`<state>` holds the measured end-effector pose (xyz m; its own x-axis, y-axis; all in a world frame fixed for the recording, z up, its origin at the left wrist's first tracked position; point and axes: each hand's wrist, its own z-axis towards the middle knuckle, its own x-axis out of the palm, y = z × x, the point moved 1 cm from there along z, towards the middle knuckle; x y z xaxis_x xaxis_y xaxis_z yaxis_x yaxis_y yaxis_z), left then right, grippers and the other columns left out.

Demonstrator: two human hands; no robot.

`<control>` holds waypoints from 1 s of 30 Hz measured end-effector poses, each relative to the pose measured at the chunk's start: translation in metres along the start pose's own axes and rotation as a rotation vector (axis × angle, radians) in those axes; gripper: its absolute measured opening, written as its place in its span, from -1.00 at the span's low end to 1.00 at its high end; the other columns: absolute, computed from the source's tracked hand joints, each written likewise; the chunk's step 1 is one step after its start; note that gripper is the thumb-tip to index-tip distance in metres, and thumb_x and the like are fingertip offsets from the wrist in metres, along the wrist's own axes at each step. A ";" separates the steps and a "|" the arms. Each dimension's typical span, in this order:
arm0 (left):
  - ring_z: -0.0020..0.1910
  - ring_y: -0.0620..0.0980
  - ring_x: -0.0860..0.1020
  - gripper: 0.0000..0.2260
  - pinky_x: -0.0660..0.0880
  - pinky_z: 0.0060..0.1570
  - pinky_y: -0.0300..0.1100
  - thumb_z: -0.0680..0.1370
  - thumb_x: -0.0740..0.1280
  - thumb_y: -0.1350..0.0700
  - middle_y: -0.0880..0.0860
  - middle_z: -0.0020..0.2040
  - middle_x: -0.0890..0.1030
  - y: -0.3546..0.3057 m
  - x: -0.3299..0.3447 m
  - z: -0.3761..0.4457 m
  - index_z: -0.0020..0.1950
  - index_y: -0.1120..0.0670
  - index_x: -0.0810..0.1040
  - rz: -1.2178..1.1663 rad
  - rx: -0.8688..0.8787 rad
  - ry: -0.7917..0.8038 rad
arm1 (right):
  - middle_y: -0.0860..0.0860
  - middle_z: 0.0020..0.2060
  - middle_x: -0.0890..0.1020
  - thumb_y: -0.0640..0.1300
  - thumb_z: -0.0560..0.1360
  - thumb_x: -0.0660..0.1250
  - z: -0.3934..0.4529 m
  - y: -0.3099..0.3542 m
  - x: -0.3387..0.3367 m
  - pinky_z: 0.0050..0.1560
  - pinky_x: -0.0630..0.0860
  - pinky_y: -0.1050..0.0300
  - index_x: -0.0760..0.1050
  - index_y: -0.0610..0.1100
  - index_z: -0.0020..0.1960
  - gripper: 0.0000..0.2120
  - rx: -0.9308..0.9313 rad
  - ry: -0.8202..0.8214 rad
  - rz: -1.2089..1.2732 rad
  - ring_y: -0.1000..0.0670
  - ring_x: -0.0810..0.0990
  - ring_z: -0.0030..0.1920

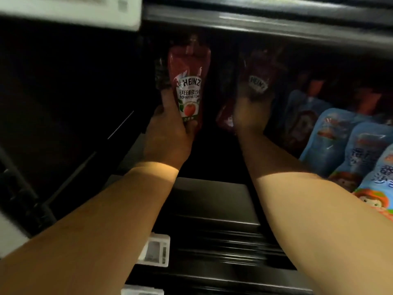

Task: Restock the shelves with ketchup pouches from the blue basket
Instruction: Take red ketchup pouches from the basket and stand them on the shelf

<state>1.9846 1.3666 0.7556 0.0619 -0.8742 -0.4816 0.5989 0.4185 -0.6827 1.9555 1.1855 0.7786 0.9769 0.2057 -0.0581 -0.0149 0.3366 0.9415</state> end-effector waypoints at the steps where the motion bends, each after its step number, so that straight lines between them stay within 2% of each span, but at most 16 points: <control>1: 0.21 0.19 0.59 -0.30 0.49 0.01 -0.04 0.52 0.46 0.03 0.15 0.27 0.56 0.000 0.003 0.003 0.52 -0.06 0.11 0.019 0.002 0.008 | -0.13 0.40 0.51 0.34 0.39 0.44 -0.002 0.000 -0.001 0.24 0.31 0.29 0.31 -0.16 0.52 -0.12 -0.002 0.002 -0.015 -0.13 0.49 0.38; 3: 0.21 0.17 0.60 -0.30 0.47 0.01 -0.08 0.53 0.45 -0.01 0.14 0.29 0.56 -0.001 0.009 0.011 0.52 -0.04 0.11 0.030 0.030 0.042 | -0.10 0.34 0.56 0.34 0.28 0.53 -0.005 -0.002 0.001 0.10 0.28 0.34 0.34 -0.16 0.49 -0.03 -0.033 0.014 -0.074 -0.11 0.53 0.32; 5: 0.20 0.19 0.60 -0.29 0.52 0.07 -0.04 0.52 0.45 -0.02 0.15 0.31 0.55 -0.003 0.017 0.025 0.53 0.00 0.10 0.035 0.054 0.094 | -0.11 0.30 0.59 0.23 0.29 0.57 -0.003 -0.005 0.007 0.05 0.32 0.28 0.27 -0.19 0.52 -0.02 -0.081 0.049 -0.126 -0.13 0.57 0.28; 8: 0.16 0.24 0.60 -0.29 0.51 0.04 -0.04 0.53 0.44 -0.03 0.20 0.29 0.55 -0.010 0.036 0.041 0.54 0.01 0.10 0.028 0.022 0.148 | -0.14 0.38 0.50 0.18 0.34 0.53 0.001 -0.008 0.014 0.25 0.40 0.10 -0.01 -0.15 0.62 0.09 -0.159 0.086 -0.179 -0.18 0.50 0.35; 10: 0.14 0.22 0.61 -0.31 0.52 0.05 -0.03 0.57 0.39 -0.06 0.20 0.26 0.57 -0.015 0.050 0.044 0.56 -0.03 0.06 -0.031 0.013 0.186 | -0.20 0.47 0.37 0.25 0.38 0.45 0.004 -0.010 0.015 0.40 0.33 -0.08 -0.07 -0.16 0.63 0.08 -0.168 0.083 -0.270 -0.24 0.37 0.44; 12: 0.14 0.20 0.61 -0.35 0.55 0.07 0.00 0.59 0.34 -0.12 0.18 0.26 0.57 -0.013 0.057 0.046 0.56 -0.08 0.05 -0.064 0.017 0.216 | -0.23 0.54 0.23 0.36 0.43 0.32 0.005 -0.011 0.016 0.45 0.23 -0.20 -0.12 -0.14 0.63 0.05 -0.083 0.114 -0.398 -0.27 0.24 0.51; 15: 0.26 0.19 0.56 -0.36 0.54 0.23 0.03 0.56 0.37 -0.12 0.15 0.35 0.52 -0.004 0.056 0.053 0.55 -0.07 0.17 -0.044 0.005 0.219 | -0.23 0.57 0.10 0.48 0.45 0.14 0.005 -0.010 0.017 0.48 0.09 -0.31 -0.15 -0.05 0.63 0.00 0.015 0.178 -0.541 -0.27 0.13 0.55; 18: 0.35 0.21 0.47 -0.36 0.49 0.27 0.00 0.51 0.43 -0.07 0.16 0.40 0.44 -0.002 0.053 0.053 0.52 -0.01 0.26 0.004 0.035 0.160 | -0.25 0.57 0.09 0.54 0.44 0.07 0.004 -0.007 0.018 0.49 0.09 -0.32 -0.12 -0.04 0.63 0.00 0.030 0.197 -0.589 -0.28 0.12 0.54; 21: 0.28 0.17 0.54 -0.35 0.51 0.17 -0.10 0.52 0.45 -0.03 0.16 0.34 0.51 -0.005 0.054 0.051 0.52 -0.01 0.24 -0.068 0.046 0.166 | -0.29 0.56 0.10 0.49 0.47 0.16 0.003 -0.007 0.016 0.49 0.18 -0.31 -0.14 -0.09 0.64 0.01 0.025 0.190 -0.513 -0.32 0.14 0.53; 24: 0.23 0.14 0.58 -0.33 0.44 0.09 -0.16 0.54 0.45 0.03 0.14 0.32 0.54 -0.005 0.055 0.050 0.54 -0.10 0.16 -0.150 0.063 0.166 | -0.28 0.57 0.10 0.40 0.51 0.23 0.001 -0.009 0.013 0.49 0.16 -0.26 -0.15 -0.13 0.64 -0.01 0.002 0.172 -0.491 -0.31 0.13 0.55; 27: 0.35 0.21 0.48 -0.29 0.48 0.23 0.00 0.55 0.43 0.02 0.19 0.43 0.41 -0.009 0.058 0.050 0.59 -0.11 0.11 -0.107 0.087 0.215 | -0.27 0.58 0.09 0.35 0.54 0.23 0.000 -0.008 0.011 0.50 0.17 -0.22 -0.16 -0.12 0.64 -0.06 0.012 0.177 -0.458 -0.30 0.11 0.56; 30: 0.51 0.27 0.25 -0.33 0.33 0.44 0.17 0.59 0.37 -0.01 0.21 0.54 0.20 -0.011 0.060 0.052 0.61 -0.06 0.10 0.046 0.075 0.212 | -0.25 0.57 0.08 0.39 0.51 0.22 -0.002 -0.006 0.011 0.50 0.19 -0.24 -0.16 -0.08 0.64 -0.03 0.032 0.183 -0.463 -0.30 0.12 0.55</control>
<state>2.0232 1.2973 0.7628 -0.0742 -0.7799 -0.6215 0.6579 0.4301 -0.6182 1.9662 1.1881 0.7718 0.8260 0.2000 -0.5270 0.4211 0.4026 0.8128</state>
